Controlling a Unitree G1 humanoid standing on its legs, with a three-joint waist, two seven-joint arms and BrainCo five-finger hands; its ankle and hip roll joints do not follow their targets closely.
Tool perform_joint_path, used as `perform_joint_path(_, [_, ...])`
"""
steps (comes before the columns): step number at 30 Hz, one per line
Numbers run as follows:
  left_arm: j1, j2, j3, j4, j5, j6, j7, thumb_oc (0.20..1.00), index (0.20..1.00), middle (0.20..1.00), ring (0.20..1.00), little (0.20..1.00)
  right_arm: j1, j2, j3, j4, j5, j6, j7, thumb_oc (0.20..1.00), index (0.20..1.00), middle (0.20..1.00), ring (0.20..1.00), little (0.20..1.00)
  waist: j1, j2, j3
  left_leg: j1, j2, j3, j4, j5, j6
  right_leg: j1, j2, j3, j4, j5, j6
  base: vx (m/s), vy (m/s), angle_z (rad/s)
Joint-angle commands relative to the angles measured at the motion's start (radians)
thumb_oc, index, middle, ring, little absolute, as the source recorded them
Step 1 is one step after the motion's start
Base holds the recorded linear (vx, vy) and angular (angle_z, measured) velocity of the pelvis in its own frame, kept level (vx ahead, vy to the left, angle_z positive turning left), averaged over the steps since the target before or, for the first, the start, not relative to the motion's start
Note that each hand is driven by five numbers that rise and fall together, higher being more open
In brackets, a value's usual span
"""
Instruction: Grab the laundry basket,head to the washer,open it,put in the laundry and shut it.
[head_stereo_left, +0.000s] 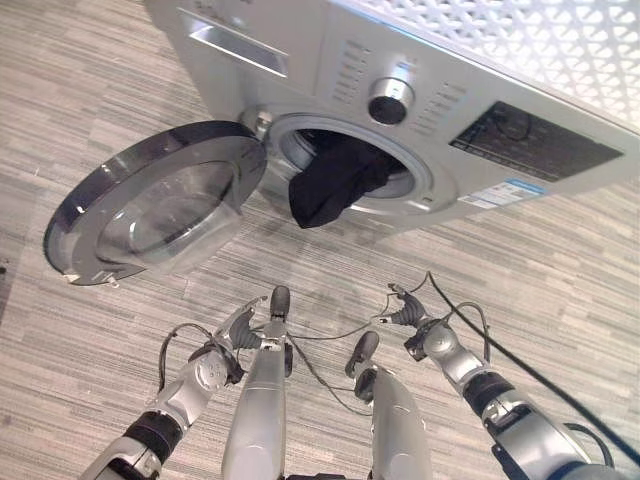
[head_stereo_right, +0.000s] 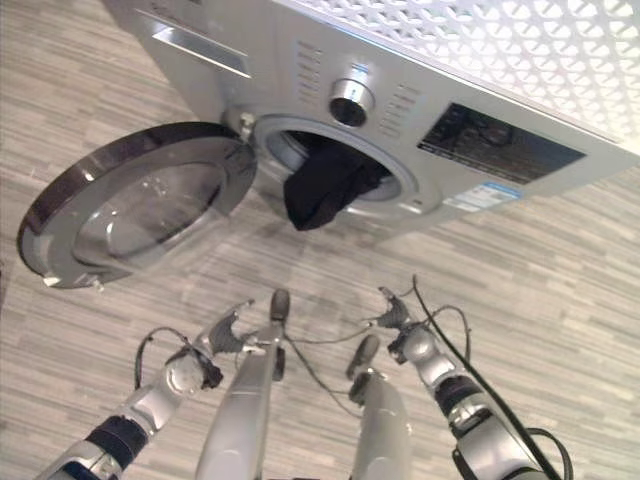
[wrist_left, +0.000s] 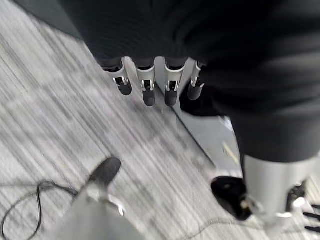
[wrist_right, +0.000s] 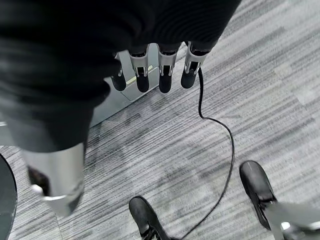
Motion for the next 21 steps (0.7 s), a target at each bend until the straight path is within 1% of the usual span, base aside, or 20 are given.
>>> perform_joint_path(1, [0.118, 0.050, -0.013, -0.137, -0.046, -0.042, -0.065, 1.000, 1.000, 1.000, 1.000, 1.000, -0.016, -0.044, -0.020, 0.101, 0.043, 0.019, -0.024, 1.000, 1.000, 1.000, 1.000, 1.000, 0.072, 0.064, -0.021, -0.012, -0.002, 0.024, 0.032, -0.155, 0.019, 0.052, -0.015, 0.010, -0.022, 0.025, 0.024, 0.01, 0.030, 0.15])
perform_joint_path(3, [0.118, 0.051, -0.012, -0.139, -0.046, -0.042, -0.066, 1.000, 1.000, 1.000, 1.000, 1.000, -0.020, -0.043, -0.020, 0.106, 0.043, 0.017, -0.024, 1.000, 1.000, 1.000, 1.000, 1.000, 0.071, 0.063, -0.020, -0.012, -0.001, 0.023, 0.032, -0.155, 0.019, 0.053, -0.014, 0.009, -0.024, 0.026, 0.024, 0.00, 0.001, 0.03])
perform_joint_path(4, [0.136, 0.061, -0.011, -0.157, -0.050, -0.043, -0.091, 1.000, 1.000, 1.000, 1.000, 1.000, -0.044, -0.041, -0.029, 0.163, 0.043, 0.028, -0.014, 1.000, 1.000, 1.000, 1.000, 1.000, 0.094, 0.073, -0.023, -0.018, -0.009, 0.021, 0.034, -0.155, 0.021, 0.063, -0.020, -0.004, -0.034, 0.026, 0.026, 0.00, 0.000, 0.00])
perform_joint_path(5, [0.145, 0.064, -0.006, -0.163, -0.049, -0.042, -0.099, 1.000, 1.000, 1.000, 1.000, 1.000, -0.045, -0.035, -0.034, 0.189, 0.039, 0.035, -0.010, 1.000, 1.000, 1.000, 1.000, 1.000, 0.105, 0.081, -0.023, -0.020, -0.015, 0.020, 0.035, -0.156, 0.022, 0.065, -0.023, -0.009, -0.037, 0.027, 0.027, 0.00, 0.002, 0.09])
perform_joint_path(6, [0.147, 0.066, -0.004, -0.165, -0.049, -0.041, -0.101, 1.000, 1.000, 1.000, 1.000, 1.000, -0.047, -0.034, -0.034, 0.192, 0.038, 0.034, -0.010, 1.000, 1.000, 1.000, 1.000, 1.000, 0.104, 0.081, -0.023, -0.021, -0.015, 0.019, 0.036, -0.156, 0.022, 0.066, -0.023, -0.010, -0.037, 0.027, 0.027, 0.02, 0.027, 0.14])
perform_joint_path(7, [0.165, 0.072, 0.002, -0.175, -0.039, -0.042, -0.110, 1.000, 1.000, 1.000, 1.000, 1.000, -0.048, -0.034, -0.046, 0.228, 0.036, 0.042, -0.002, 1.000, 1.000, 1.000, 1.000, 1.000, 0.116, 0.091, -0.027, -0.018, -0.025, 0.013, 0.030, -0.157, 0.024, 0.070, -0.029, -0.011, -0.040, 0.030, 0.030, 0.02, 0.019, 0.17])
perform_joint_path(14, [0.166, 0.072, 0.003, -0.176, -0.039, -0.041, -0.110, 1.000, 1.000, 1.000, 1.000, 1.000, -0.048, -0.033, -0.046, 0.229, 0.036, 0.041, -0.002, 1.000, 1.000, 1.000, 1.000, 1.000, 0.116, 0.091, -0.027, -0.018, -0.025, 0.012, 0.030, -0.156, 0.024, 0.070, -0.029, -0.012, -0.040, 0.030, 0.030, 0.01, 0.018, 0.09])
perform_joint_path(15, [0.181, 0.061, 0.001, -0.202, -0.026, -0.042, -0.126, 1.000, 1.000, 1.000, 1.000, 1.000, -0.042, -0.019, -0.095, 0.269, 0.073, 0.046, 0.001, 1.000, 1.000, 1.000, 1.000, 1.000, 0.141, 0.124, -0.026, -0.011, -0.058, -0.005, 0.019, -0.159, 0.037, 0.053, -0.062, -0.003, 0.024, 0.049, 0.037, 0.06, 0.206, -0.01])
perform_joint_path(16, [0.169, 0.071, -0.002, -0.224, -0.027, -0.033, -0.121, 1.000, 1.000, 1.000, 1.000, 1.000, -0.064, -0.026, -0.111, 0.276, 0.094, 0.046, -0.006, 1.000, 1.000, 1.000, 1.000, 1.000, 0.133, 0.152, -0.011, 0.004, -0.074, -0.023, 0.012, -0.158, 0.056, -0.007, -0.074, 0.034, 0.157, 0.056, 0.033, 0.05, 0.211, 0.22])
perform_joint_path(17, [0.165, 0.070, -0.001, -0.226, -0.027, -0.031, -0.122, 1.000, 1.000, 1.000, 1.000, 1.000, -0.069, -0.028, -0.111, 0.278, 0.095, 0.046, -0.006, 1.000, 1.000, 1.000, 1.000, 1.000, 0.134, 0.147, -0.007, -0.001, -0.082, -0.017, 0.014, -0.159, 0.059, -0.025, -0.087, 0.046, 0.184, 0.046, 0.037, -0.02, 0.168, 0.39])
perform_joint_path(18, [0.153, 0.077, -0.006, -0.233, -0.033, -0.030, -0.113, 1.000, 1.000, 1.000, 1.000, 1.000, -0.109, -0.038, -0.122, 0.280, 0.117, 0.048, -0.020, 1.000, 1.000, 1.000, 1.000, 1.000, 0.119, 0.180, 0.017, 0.003, -0.088, -0.020, 0.022, -0.164, 0.066, -0.079, -0.075, 0.086, 0.233, 0.046, 0.032, -0.05, 0.077, 0.47])
perform_joint_path(19, [0.141, 0.069, -0.007, -0.243, -0.041, -0.030, -0.110, 1.000, 1.000, 1.000, 1.000, 1.000, -0.145, -0.049, -0.125, 0.289, 0.122, 0.049, -0.024, 1.000, 1.000, 1.000, 1.000, 1.000, 0.117, 0.188, 0.035, -0.004, -0.090, -0.015, 0.033, -0.168, 0.066, -0.108, -0.076, 0.106, 0.228, 0.037, 0.031, -0.04, 0.054, 0.21])
perform_joint_path(20, [0.135, 0.063, -0.012, -0.246, -0.046, -0.031, -0.107, 1.000, 1.000, 1.000, 1.000, 1.000, -0.163, -0.055, -0.127, 0.294, 0.122, 0.051, -0.027, 1.000, 1.000, 1.000, 1.000, 1.000, 0.112, 0.194, 0.043, -0.001, -0.093, -0.017, 0.031, -0.170, 0.061, -0.122, -0.080, 0.126, 0.179, 0.039, 0.032, -0.01, -0.011, 0.08])
perform_joint_path(21, [0.132, 0.061, -0.013, -0.244, -0.046, -0.031, -0.107, 1.000, 1.000, 1.000, 1.000, 1.000, -0.166, -0.057, -0.126, 0.296, 0.122, 0.051, -0.027, 1.000, 1.000, 1.000, 1.000, 1.000, 0.113, 0.196, 0.045, 0.001, -0.090, -0.017, 0.029, -0.170, 0.060, -0.118, -0.077, 0.126, 0.174, 0.042, 0.031, 0.05, -0.073, 0.05])
